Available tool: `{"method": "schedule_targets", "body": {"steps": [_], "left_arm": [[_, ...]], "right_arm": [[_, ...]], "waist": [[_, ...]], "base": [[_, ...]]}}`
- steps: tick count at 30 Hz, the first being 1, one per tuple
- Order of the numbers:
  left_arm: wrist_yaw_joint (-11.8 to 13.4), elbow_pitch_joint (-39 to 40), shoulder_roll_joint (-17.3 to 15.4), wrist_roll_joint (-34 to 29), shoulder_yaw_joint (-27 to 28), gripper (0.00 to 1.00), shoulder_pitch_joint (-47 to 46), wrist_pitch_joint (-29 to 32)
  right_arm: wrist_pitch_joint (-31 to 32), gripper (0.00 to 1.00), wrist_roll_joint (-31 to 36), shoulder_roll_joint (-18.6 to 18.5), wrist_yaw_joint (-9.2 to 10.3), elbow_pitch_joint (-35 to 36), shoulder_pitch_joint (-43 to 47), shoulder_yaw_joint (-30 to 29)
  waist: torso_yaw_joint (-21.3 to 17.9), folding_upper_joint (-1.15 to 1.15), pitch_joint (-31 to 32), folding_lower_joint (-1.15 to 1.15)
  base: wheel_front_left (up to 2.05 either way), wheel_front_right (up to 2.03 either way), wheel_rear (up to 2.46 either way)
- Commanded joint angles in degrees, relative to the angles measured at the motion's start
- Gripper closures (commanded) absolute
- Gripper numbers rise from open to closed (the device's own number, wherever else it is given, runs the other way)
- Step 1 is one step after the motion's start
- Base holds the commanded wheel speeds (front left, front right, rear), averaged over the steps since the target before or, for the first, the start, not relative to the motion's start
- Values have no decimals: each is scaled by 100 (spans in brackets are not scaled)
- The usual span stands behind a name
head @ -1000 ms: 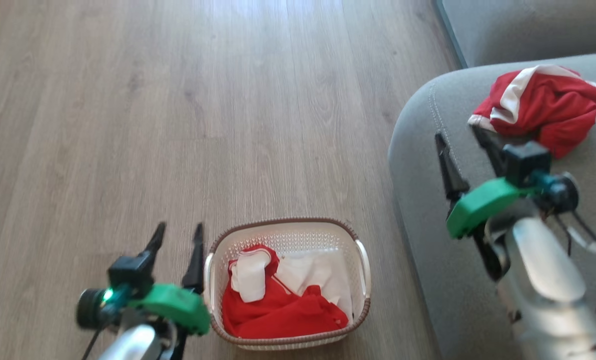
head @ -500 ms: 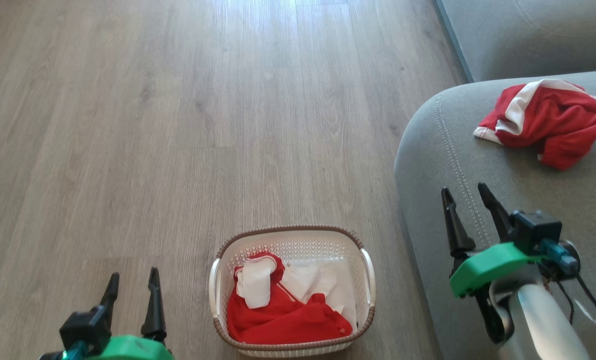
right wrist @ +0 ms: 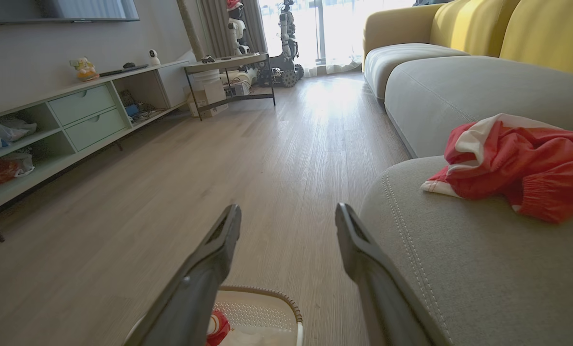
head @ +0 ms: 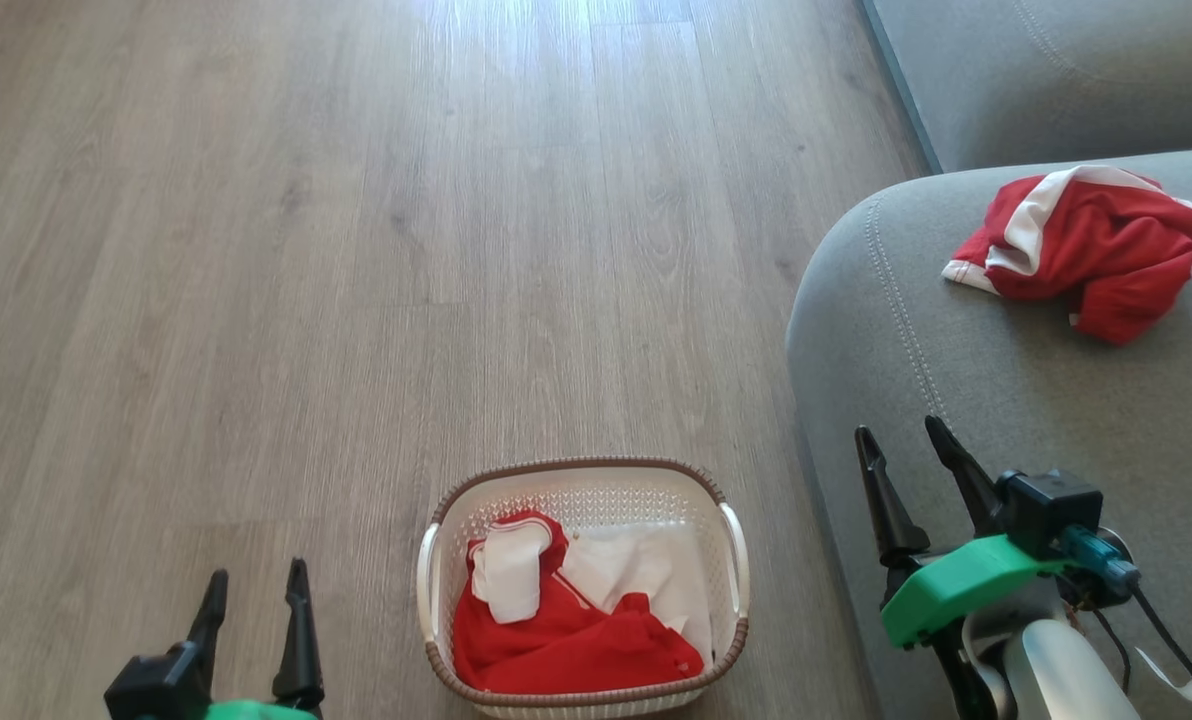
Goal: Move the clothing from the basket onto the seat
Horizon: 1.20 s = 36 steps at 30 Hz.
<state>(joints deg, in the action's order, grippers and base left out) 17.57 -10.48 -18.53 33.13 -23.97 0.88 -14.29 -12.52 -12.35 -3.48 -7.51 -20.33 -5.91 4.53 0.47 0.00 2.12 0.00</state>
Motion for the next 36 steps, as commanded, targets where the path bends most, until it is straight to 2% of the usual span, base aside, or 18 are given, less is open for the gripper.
{"method": "schedule_targets", "body": {"steps": [1, 11, 24, 30, 36], "left_arm": [[-21, 109, -63, -71, 295, 0, -168, -71], [-172, 15, 42, -238, 438, 0, -148, -71], [-154, 81, 107, -345, 348, 0, -134, -37], [-215, 44, 116, -414, 222, 0, -404, 54], [-374, -290, 166, -560, 5, 0, -1002, 195]], "right_arm": [[14, 0, -41, 59, 2, 224, -101, 146], [18, 0, -76, 60, 2, 265, -80, 120], [16, 0, -37, 60, 2, 340, -123, 63], [6, 0, 55, 60, 2, 525, -284, -52], [-3, 0, 168, 60, 2, 814, -646, -160]], "waist": [[-2, 0, -8, 0], [0, 0, -32, 0], [18, 0, -214, 0], [0, 0, -628, 0], [-124, 0, -1363, 0]], "base": [[0, 0, 0], [0, 0, 0], [0, 0, 0], [0, 0, 0], [0, 0, 0]]}}
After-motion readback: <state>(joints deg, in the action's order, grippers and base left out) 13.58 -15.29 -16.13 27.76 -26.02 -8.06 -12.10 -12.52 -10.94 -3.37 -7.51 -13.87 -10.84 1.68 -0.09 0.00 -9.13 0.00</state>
